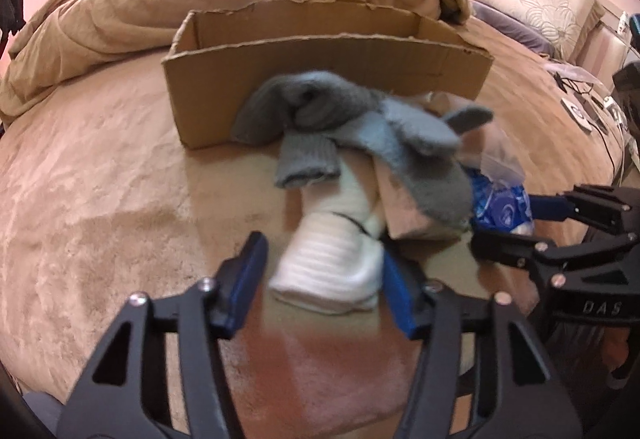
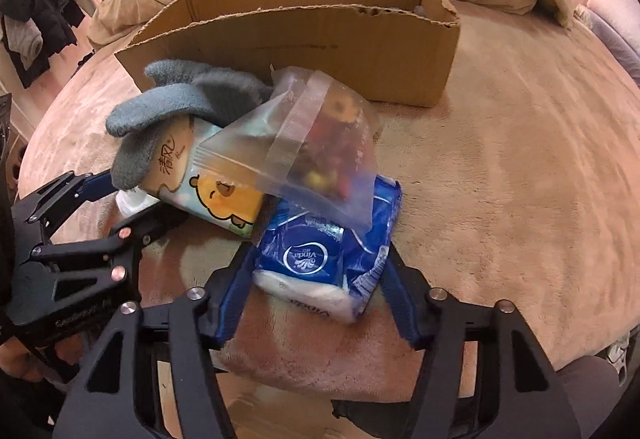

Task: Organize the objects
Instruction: 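Grasp the white socks with the left gripper while the right grasps the blue Vinda tissues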

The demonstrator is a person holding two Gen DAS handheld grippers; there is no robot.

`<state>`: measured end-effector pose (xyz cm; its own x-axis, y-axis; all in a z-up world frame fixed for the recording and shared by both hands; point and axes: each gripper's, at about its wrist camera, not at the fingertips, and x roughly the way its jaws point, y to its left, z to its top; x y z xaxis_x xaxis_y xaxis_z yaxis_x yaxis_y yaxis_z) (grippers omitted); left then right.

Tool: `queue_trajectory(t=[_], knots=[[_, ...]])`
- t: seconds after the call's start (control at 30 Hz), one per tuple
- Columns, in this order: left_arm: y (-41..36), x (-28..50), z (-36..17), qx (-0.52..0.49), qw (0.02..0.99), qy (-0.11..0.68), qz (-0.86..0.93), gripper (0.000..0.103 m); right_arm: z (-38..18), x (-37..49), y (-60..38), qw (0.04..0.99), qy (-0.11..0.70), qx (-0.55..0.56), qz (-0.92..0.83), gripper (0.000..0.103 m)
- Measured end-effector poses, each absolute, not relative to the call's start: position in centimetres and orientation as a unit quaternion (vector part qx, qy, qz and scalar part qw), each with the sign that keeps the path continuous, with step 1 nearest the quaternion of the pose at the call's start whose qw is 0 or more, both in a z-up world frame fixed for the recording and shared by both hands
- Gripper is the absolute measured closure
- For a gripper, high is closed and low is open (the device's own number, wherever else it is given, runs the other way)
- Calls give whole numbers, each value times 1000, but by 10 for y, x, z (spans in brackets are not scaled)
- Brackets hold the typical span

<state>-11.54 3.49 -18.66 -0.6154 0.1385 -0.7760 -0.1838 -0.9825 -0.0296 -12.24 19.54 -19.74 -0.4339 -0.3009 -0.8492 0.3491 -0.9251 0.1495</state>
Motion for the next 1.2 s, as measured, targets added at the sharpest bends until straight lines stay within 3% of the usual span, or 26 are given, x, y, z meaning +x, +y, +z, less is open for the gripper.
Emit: queue_trajectory(t=[0.07, 0.2, 1.2], knots=[[37, -111, -185, -425, 92, 29, 900, 58, -197, -121, 200, 192, 21, 497, -846, 44], [39, -105, -178, -417, 91, 23, 904, 62, -192, -115, 208, 190, 23, 495, -848, 49], [-12, -40, -61, -328, 55, -49, 942, 62, -106, -69, 238, 204, -3, 426, -881, 57]])
